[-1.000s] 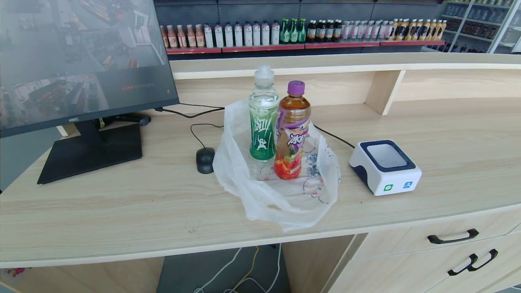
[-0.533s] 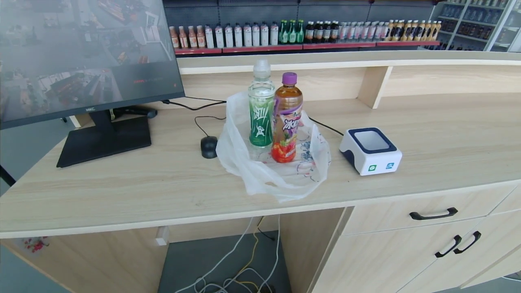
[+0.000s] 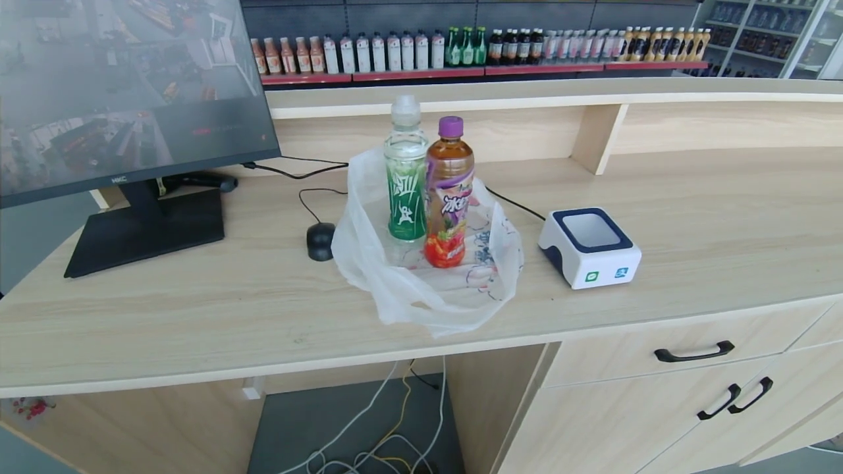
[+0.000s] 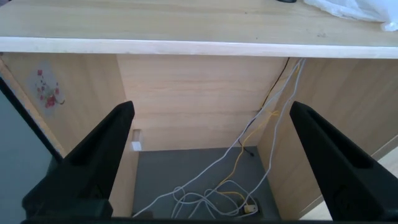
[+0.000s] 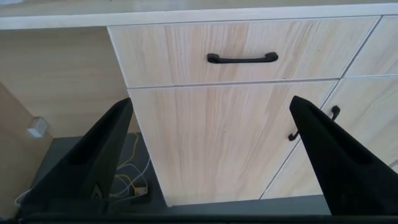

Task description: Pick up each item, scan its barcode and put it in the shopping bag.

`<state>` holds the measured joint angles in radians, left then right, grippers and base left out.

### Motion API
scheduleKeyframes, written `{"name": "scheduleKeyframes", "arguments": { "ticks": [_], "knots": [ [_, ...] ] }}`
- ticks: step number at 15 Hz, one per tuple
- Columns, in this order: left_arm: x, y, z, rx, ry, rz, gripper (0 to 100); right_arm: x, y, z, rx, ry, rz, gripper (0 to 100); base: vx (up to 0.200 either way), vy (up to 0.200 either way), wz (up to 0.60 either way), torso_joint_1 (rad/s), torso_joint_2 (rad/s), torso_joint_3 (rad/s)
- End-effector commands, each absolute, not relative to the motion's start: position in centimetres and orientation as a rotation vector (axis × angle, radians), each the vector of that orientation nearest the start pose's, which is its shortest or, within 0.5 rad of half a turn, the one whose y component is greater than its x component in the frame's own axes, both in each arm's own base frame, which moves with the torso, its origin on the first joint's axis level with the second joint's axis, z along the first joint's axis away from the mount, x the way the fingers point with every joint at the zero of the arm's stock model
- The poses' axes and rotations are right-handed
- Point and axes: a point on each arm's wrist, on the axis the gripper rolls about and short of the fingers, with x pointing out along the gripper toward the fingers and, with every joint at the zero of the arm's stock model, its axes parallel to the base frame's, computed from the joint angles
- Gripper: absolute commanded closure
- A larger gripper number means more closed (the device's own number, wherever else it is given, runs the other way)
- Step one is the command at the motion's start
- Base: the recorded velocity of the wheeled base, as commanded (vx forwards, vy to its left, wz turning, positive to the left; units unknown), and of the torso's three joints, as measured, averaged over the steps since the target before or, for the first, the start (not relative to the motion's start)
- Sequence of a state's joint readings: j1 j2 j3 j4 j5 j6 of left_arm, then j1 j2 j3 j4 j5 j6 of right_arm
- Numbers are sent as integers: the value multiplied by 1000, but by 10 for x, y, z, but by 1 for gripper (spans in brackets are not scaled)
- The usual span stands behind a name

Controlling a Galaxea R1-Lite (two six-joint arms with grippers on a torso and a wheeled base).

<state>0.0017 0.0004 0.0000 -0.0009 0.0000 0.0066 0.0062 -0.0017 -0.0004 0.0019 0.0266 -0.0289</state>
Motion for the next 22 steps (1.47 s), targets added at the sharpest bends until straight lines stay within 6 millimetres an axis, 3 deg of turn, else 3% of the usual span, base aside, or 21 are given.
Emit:
{"name": "scheduleKeyframes", "arguments": {
  "ticks": [1,5,8,22],
  "knots": [
    [-23,0,76,6,-2,2,0,-23,0,75,-29,1,34,0,0,-200,0,17,7,-2],
    [-23,0,76,0,-2,2,0,-23,0,75,-31,1,34,0,0,-200,0,2,2,5],
    [-23,0,76,0,-2,2,0,-23,0,75,-32,1,32,0,0,-200,600,2,1,6],
    [-23,0,76,0,-2,3,0,-23,0,75,-29,1,32,0,0,-200,0,2,1,3]
  ]
}}
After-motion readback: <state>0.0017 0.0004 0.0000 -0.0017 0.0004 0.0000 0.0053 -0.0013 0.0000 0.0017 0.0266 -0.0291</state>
